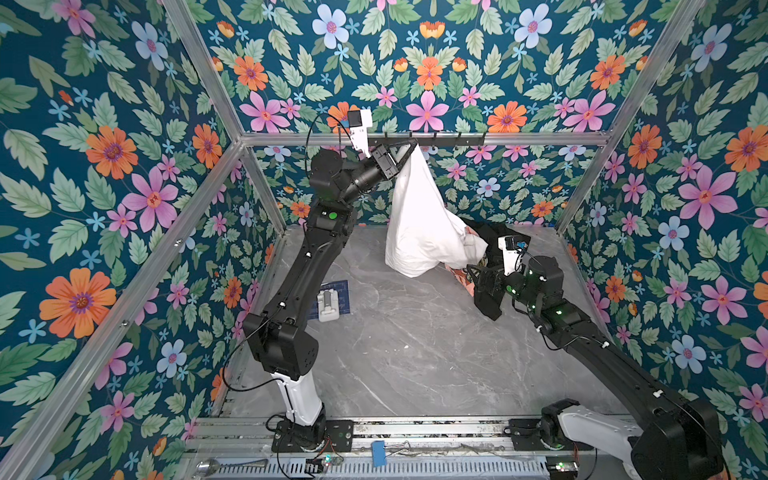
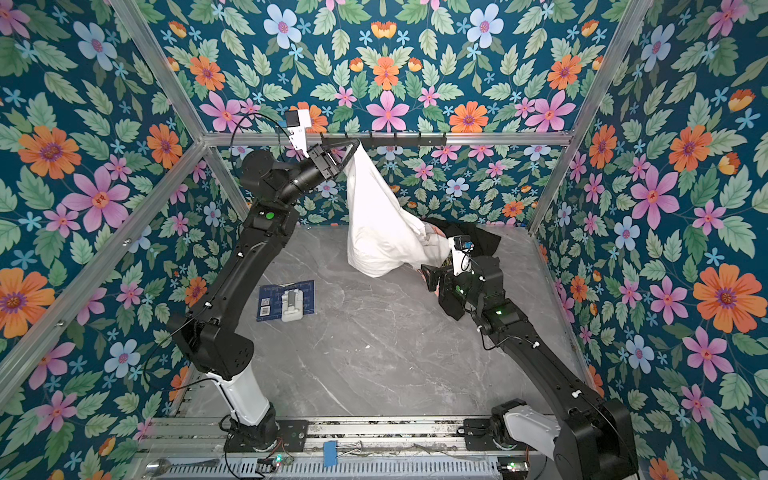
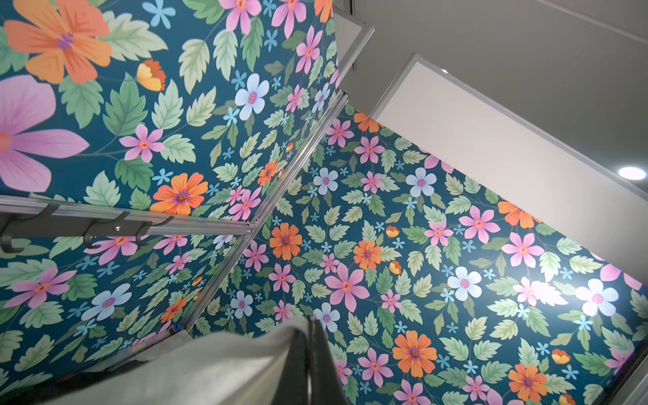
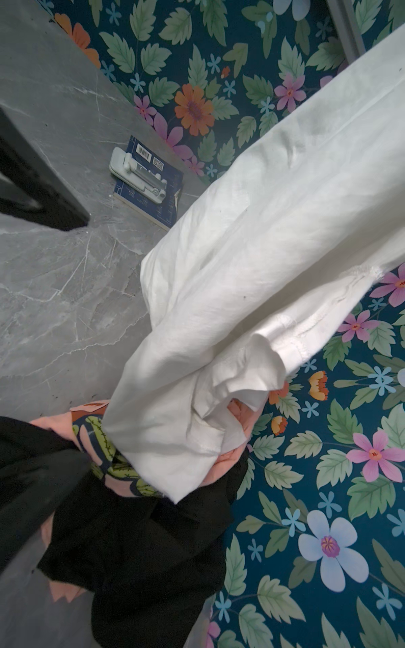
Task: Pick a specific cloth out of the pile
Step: 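Raise the white cloth high with the left gripper so it hangs free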
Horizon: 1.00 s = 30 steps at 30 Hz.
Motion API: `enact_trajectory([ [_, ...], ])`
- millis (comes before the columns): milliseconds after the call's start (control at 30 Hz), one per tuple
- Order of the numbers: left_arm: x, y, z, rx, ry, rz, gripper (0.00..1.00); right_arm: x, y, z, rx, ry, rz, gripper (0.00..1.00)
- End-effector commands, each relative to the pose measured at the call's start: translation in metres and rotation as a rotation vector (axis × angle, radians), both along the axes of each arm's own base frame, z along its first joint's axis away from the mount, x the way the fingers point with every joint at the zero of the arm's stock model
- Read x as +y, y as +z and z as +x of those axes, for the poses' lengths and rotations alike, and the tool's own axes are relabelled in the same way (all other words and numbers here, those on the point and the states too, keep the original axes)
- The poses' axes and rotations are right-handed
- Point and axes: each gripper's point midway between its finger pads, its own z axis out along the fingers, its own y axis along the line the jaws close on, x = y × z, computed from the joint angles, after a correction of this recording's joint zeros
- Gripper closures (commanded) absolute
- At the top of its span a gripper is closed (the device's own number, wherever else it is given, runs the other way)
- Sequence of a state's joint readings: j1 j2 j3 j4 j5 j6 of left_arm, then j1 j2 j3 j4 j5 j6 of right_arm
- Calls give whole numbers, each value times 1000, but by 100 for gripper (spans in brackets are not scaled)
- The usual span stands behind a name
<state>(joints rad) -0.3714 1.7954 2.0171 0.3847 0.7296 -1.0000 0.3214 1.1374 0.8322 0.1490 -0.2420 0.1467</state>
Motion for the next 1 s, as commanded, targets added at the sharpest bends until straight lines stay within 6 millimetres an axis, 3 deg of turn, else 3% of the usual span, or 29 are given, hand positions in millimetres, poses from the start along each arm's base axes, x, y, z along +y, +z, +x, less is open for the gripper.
enact_trajectory([
  [0,7,18,-5,-18,11,-51,100,10,15,0,-72,63,6,1],
  [367,23,62,-32,-78,25,-109,100,34,11,5,-124,203,-11,1],
  [600,28,73,-42,-91,29,-121,100,43,8,8,-291,287,-149,1],
  [767,31,81,-52,-105,24,-131,100,48,19,9,-409,333,-236,1],
  [867,33,86,-58,-117,20,-135,100,49,27,17,-435,321,-262,1],
  [967,35,89,-62,-129,20,-137,100,49,25,38,-437,291,-300,1],
])
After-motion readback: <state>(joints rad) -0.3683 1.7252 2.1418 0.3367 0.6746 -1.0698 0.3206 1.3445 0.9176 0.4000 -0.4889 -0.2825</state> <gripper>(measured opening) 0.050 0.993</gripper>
